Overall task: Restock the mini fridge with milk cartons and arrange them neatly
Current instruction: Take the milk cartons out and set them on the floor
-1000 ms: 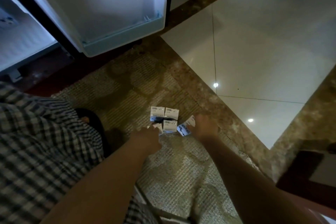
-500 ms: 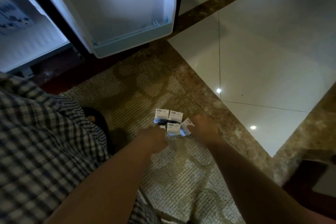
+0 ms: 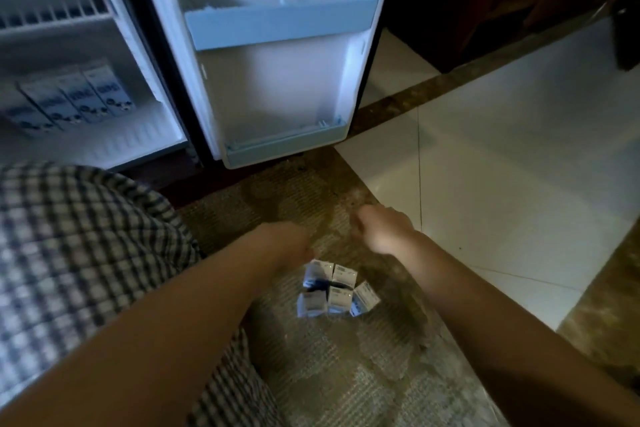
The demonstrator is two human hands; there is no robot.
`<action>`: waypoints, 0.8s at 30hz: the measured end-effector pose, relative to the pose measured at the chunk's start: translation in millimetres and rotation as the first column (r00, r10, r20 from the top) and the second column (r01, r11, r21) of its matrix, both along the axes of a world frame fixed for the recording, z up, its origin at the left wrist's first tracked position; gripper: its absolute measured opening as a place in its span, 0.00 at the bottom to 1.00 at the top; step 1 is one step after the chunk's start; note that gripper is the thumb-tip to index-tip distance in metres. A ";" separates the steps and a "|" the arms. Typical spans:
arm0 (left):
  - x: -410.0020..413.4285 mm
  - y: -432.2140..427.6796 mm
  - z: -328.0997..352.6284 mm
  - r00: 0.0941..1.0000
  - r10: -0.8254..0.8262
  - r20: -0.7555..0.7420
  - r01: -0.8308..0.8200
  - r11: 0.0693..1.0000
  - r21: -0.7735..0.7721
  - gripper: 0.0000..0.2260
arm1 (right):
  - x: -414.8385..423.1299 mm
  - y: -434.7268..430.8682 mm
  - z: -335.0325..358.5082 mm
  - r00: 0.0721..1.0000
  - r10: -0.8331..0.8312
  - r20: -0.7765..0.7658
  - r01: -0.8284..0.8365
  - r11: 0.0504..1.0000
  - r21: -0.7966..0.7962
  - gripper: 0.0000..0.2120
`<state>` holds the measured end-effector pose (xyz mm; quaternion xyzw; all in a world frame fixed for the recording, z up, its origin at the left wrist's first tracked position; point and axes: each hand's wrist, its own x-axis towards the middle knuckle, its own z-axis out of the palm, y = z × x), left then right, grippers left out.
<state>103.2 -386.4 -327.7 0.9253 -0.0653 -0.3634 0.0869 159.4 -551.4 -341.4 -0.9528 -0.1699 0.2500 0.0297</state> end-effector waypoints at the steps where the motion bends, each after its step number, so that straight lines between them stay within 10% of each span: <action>1: 3.9 7.5 13.6 0.999 -0.024 0.026 0.023 0.999 0.027 0.18 | 3.8 8.2 13.1 0.999 0.052 0.010 -0.052 0.999 0.013 0.08; 16: -0.2 184.7 166.3 0.930 0.107 0.351 -0.166 0.976 0.140 0.22 | 28.0 172.7 184.0 0.860 0.437 0.264 -0.430 0.899 -0.089 0.14; 24: -47.2 284.8 189.8 0.839 0.404 0.363 -0.418 0.907 -0.043 0.22 | 15.0 281.5 229.4 0.790 0.521 0.324 -0.552 0.834 0.003 0.10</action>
